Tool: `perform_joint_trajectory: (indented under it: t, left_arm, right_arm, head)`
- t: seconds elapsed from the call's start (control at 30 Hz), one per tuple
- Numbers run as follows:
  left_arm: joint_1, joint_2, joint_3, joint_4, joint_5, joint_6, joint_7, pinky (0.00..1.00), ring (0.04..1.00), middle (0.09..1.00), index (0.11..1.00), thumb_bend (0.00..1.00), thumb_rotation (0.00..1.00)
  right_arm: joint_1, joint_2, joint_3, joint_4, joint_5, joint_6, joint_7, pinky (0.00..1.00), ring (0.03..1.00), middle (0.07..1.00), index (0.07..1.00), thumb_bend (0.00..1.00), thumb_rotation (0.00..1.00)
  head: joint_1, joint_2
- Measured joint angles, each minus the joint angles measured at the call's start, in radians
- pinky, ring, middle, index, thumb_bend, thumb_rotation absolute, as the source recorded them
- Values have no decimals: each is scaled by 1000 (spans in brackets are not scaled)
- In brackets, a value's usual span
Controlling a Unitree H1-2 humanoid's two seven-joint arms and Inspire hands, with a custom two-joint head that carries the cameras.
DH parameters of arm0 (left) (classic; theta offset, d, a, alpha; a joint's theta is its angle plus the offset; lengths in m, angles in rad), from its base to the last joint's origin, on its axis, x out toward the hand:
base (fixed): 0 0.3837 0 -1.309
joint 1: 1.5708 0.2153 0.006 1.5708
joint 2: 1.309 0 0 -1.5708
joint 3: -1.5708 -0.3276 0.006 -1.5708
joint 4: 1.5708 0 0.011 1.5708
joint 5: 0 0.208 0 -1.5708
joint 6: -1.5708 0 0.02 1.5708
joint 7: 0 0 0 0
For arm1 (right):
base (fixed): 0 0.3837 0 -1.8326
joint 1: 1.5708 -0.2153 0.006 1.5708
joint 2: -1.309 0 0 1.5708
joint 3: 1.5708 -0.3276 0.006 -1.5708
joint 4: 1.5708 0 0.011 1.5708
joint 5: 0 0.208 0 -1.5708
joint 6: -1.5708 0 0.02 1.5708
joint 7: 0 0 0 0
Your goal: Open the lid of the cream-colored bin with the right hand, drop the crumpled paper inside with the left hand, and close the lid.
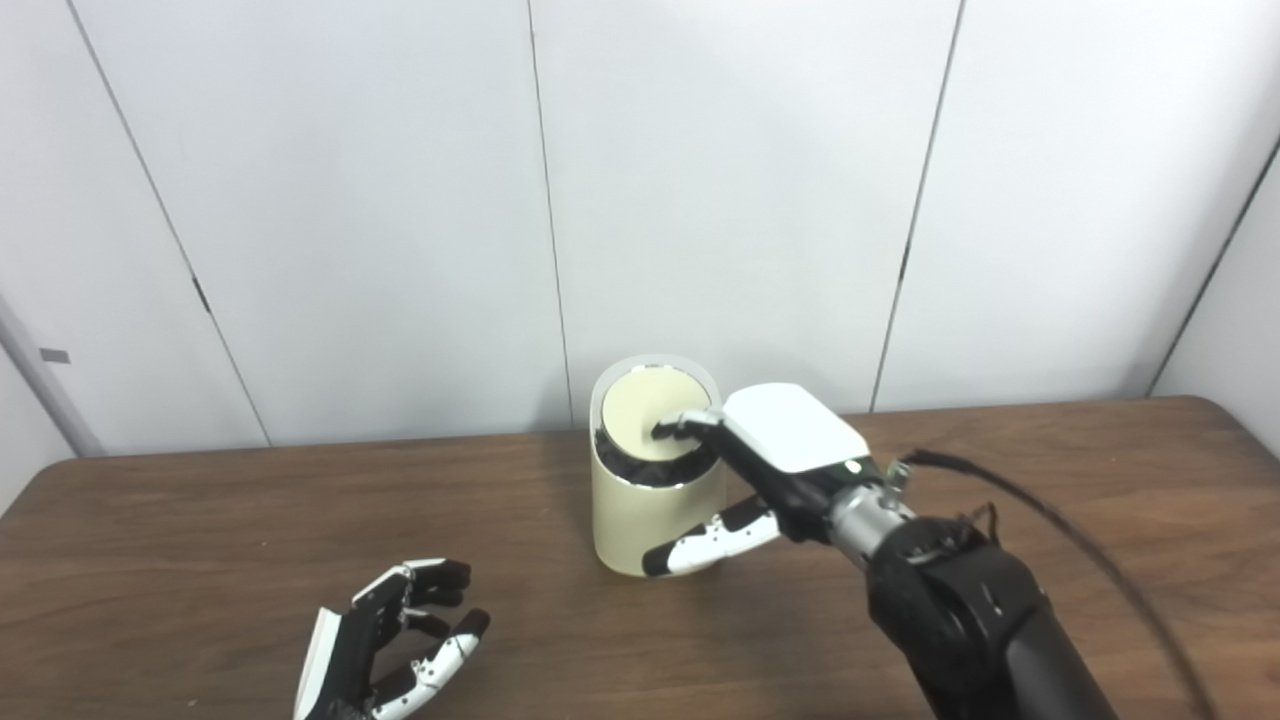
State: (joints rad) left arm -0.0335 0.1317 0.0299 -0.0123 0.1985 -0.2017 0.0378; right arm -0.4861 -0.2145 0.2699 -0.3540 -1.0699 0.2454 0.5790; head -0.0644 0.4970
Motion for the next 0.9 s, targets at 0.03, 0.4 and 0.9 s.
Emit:
perform_joint_trajectory:
  t: [0.03,0.4,0.9]
  left_arm:
    - [-1,2,0,1,0,0,0,536,657,673,652,609,284]
    - [-1,4,-1,2,18,0,1,538,655,667,649,609,289]
    - [-2,6,3,5,12,-10,0,541,659,671,648,610,279]
  right_arm:
    - [7,3,-14,0,10,0,-20,748,831,831,827,919,726]
    - [38,10,-40,-21,22,2,-72,735,815,819,811,916,734]
    - [229,25,-132,-11,244,-75,-336,806,887,873,868,854,690]
  head:
    - [0,-2]
    - [2,-2]
    - [8,-5]
